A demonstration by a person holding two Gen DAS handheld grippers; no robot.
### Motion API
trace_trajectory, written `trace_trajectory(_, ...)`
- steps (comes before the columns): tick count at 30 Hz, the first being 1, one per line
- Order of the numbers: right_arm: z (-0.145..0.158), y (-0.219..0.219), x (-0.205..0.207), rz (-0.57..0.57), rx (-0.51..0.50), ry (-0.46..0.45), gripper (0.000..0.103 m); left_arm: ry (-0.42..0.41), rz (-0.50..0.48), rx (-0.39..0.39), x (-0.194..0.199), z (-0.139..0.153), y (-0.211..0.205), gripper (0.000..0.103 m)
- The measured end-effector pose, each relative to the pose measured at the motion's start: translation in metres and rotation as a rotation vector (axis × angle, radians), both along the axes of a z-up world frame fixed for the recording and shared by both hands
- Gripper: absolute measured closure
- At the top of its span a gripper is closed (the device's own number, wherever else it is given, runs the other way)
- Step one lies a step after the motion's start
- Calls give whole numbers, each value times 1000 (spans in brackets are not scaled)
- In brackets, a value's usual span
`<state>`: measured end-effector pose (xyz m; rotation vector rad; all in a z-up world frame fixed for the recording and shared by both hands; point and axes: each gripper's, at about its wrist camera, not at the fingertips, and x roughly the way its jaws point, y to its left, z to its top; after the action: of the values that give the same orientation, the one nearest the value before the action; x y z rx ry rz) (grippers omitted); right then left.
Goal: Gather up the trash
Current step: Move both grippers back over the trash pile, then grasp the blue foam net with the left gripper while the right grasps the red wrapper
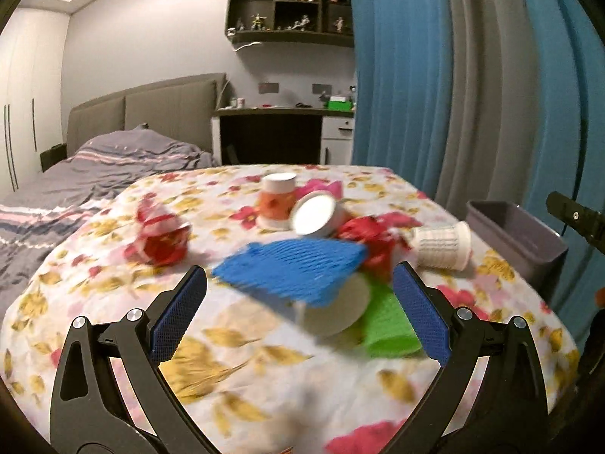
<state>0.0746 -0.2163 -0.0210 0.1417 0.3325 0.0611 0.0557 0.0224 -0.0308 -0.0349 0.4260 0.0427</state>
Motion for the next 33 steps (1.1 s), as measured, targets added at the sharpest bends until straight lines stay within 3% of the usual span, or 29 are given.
trace_trajectory(8, 0, 24, -2, 41, -6, 19, 18, 53, -50, -47, 12, -8, 11, 6)
trace_trajectory(13, -2, 24, -1, 39, -12, 35, 18, 116, -77, -124, 26, -18, 17, 17)
trace_trajectory(17, -6, 23, 0, 33, -15, 43, 18, 160, -92, -257, 32, -23, 34, 25)
trace_trajectory(23, -9, 25, 4, 38, -19, 49, 18, 192, -110, -437, 39, -26, 55, 27)
trace_trajectory(28, -12, 27, 6, 43, -23, 57, 18, 248, -130, -604, 58, -38, 65, 35)
trace_trajectory(31, -12, 28, 6, 43, -26, 56, 18, 282, -145, -712, 69, -47, 70, 43)
trace_trajectory(33, -13, 28, 6, 44, -29, 55, 18, 297, -157, -791, 76, -53, 73, 54)
